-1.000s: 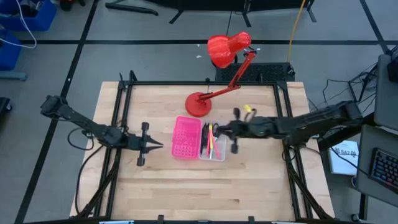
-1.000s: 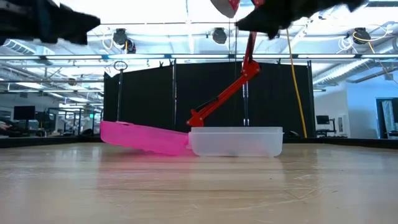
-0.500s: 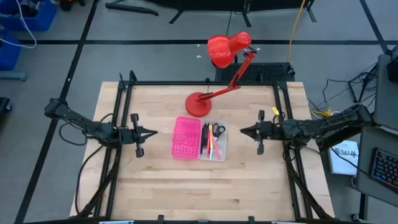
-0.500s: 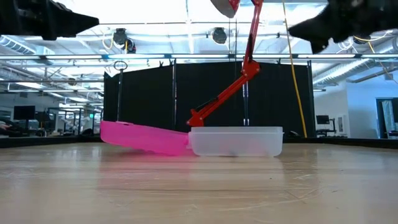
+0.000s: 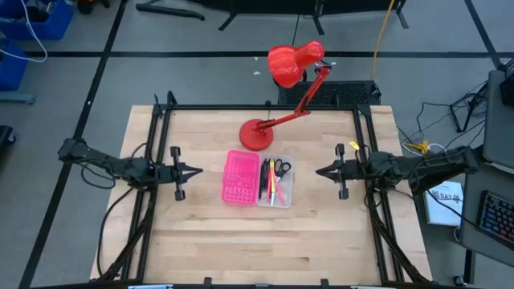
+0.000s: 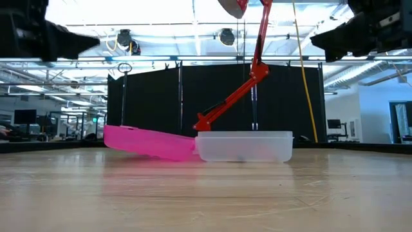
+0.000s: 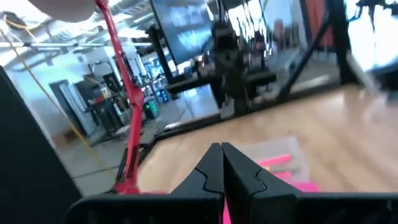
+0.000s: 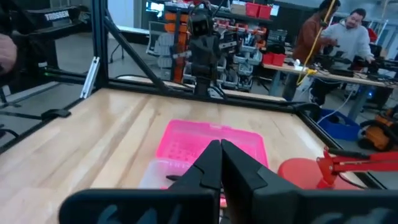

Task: Pick & place school supplies into a supply box
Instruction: Return to Home Position

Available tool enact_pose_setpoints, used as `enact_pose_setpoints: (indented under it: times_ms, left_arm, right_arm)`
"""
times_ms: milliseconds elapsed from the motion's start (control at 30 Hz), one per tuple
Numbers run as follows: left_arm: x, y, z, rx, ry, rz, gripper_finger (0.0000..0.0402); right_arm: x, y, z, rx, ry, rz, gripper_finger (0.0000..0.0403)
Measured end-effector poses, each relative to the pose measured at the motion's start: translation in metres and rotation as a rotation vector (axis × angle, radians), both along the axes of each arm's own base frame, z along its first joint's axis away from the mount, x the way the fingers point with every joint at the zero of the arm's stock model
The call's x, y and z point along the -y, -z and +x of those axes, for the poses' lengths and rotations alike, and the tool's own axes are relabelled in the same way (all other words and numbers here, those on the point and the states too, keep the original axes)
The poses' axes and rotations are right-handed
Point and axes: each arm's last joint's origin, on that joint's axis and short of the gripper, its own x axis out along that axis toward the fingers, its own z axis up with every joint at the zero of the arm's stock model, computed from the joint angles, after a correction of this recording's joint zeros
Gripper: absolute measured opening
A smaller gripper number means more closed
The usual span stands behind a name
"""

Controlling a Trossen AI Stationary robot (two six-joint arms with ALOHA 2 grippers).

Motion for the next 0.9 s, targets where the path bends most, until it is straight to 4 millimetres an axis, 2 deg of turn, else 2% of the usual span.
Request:
enact_pose_setpoints:
  times_ms: [100,233,400,500,633,733,900]
  left_arm:
    - [0.001,-0.007,-0.003,0.064,0.023,-0.035,0.0002]
    - [0.001,-0.006,-0.003,0.056,0.027,0.024,0.0001]
    - [-0.009,-0.001,-0.001,0.018,-0.096,-0.009,0.0005]
    - [-0.016,0.000,0.001,0.004,-0.098,-0.007,0.0005]
    - [-0.024,0.000,0.002,0.015,-0.063,-0.022,0.0003]
    - [-0.029,0.002,0.002,-0.008,-0.027,-0.043,0.0006]
    - [-0.029,0.010,0.002,-0.087,0.129,-0.008,0.0004]
  right_arm:
    - [0.001,-0.003,-0.007,0.027,0.001,0.017,0.0000]
    - [0.000,-0.001,-0.017,0.002,-0.070,0.033,0.0000]
    - [0.001,0.006,-0.025,0.017,-0.071,0.020,0.0000]
    - [0.001,0.013,-0.028,0.060,-0.091,-0.004,0.0000]
    - [0.001,0.029,-0.030,0.083,-0.090,0.014,0.0000]
    - [0.002,0.023,-0.030,0.161,-0.082,0.045,0.0000]
    - [0.004,0.028,-0.029,0.113,-0.067,0.106,0.0000]
